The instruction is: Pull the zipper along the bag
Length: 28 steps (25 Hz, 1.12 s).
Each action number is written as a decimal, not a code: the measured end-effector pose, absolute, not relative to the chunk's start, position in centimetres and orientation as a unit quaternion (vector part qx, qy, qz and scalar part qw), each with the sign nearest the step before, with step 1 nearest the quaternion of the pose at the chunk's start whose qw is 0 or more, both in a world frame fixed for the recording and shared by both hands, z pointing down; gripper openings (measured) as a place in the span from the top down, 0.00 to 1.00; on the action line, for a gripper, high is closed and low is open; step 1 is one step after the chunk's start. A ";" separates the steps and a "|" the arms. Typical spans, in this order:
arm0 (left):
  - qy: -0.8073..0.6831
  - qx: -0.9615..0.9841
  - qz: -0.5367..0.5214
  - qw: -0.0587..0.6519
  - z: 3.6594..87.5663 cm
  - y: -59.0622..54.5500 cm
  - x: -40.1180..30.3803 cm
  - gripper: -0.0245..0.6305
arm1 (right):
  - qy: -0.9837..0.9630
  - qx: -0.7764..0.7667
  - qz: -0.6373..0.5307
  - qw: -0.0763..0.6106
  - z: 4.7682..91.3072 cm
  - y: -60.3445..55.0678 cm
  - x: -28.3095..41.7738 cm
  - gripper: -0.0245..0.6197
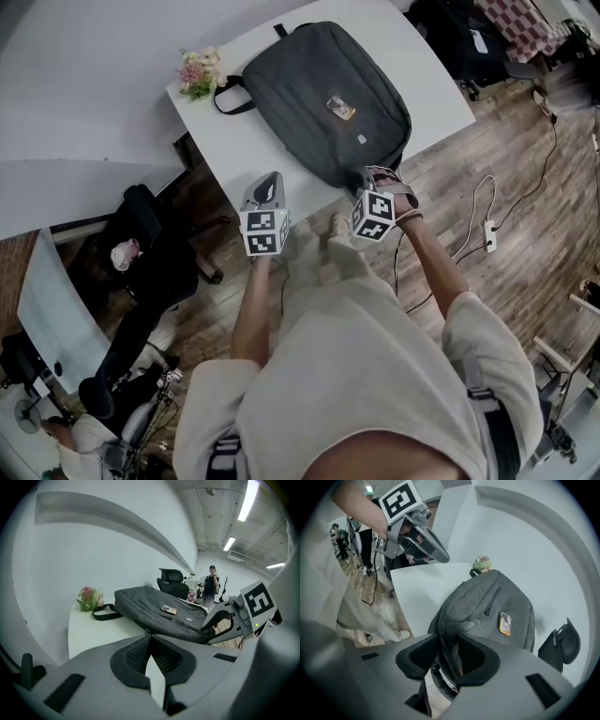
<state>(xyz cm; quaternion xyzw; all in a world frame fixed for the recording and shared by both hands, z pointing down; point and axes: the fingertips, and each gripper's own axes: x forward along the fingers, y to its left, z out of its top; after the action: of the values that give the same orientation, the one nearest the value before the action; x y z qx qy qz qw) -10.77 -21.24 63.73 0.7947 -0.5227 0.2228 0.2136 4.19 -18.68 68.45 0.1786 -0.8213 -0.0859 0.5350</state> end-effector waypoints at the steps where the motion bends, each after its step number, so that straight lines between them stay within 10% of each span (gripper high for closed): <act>1: -0.522 0.795 0.226 0.213 64.0 -21.5 -10.8 0.93 | -0.821 0.176 -0.086 0.536 68.5 -18.6 4.2 0.74; 28: -0.434 0.816 0.360 0.130 71.9 -27.7 -8.5 0.74 | -0.832 0.164 -0.052 0.528 68.8 -18.8 4.0 0.78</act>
<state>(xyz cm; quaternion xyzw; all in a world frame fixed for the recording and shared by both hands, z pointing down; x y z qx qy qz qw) -8.50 -27.67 71.93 0.8157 -0.4336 0.3601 0.1301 4.00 -18.77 68.76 0.1638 -0.8318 -0.0524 0.5278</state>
